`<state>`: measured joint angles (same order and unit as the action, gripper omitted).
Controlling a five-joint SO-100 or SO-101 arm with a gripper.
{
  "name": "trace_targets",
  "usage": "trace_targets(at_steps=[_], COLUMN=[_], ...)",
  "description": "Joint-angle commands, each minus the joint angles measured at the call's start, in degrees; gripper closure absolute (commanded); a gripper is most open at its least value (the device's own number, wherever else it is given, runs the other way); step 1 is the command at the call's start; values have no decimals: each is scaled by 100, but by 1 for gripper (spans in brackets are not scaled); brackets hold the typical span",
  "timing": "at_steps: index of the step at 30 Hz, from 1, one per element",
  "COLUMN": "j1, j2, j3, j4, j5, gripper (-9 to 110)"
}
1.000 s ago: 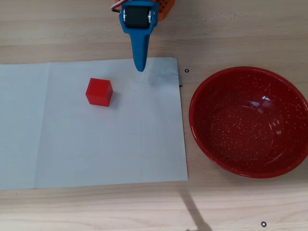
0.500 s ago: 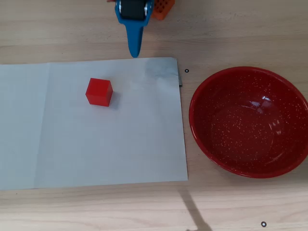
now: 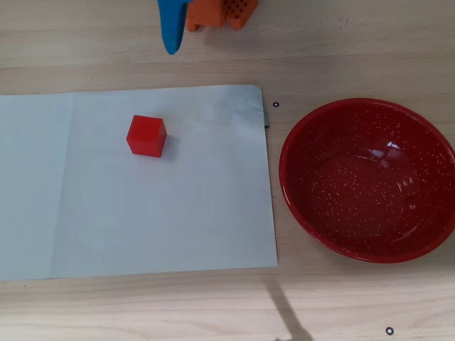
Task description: Grasp the red cube and put it in the red bowl
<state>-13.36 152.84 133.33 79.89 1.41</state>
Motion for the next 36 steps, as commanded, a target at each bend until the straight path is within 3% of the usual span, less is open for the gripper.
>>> trace_targets(at_steps=[1, 15, 28, 36], j1=[-167, -466, -615, -598], j2=[-325, -2083, -3393, -4113], j3=[-861, -2197, -2470, -2681], j4=[105, 457, -229, -703], j5=[193, 158, 176, 185], gripper=[93, 69, 48, 46])
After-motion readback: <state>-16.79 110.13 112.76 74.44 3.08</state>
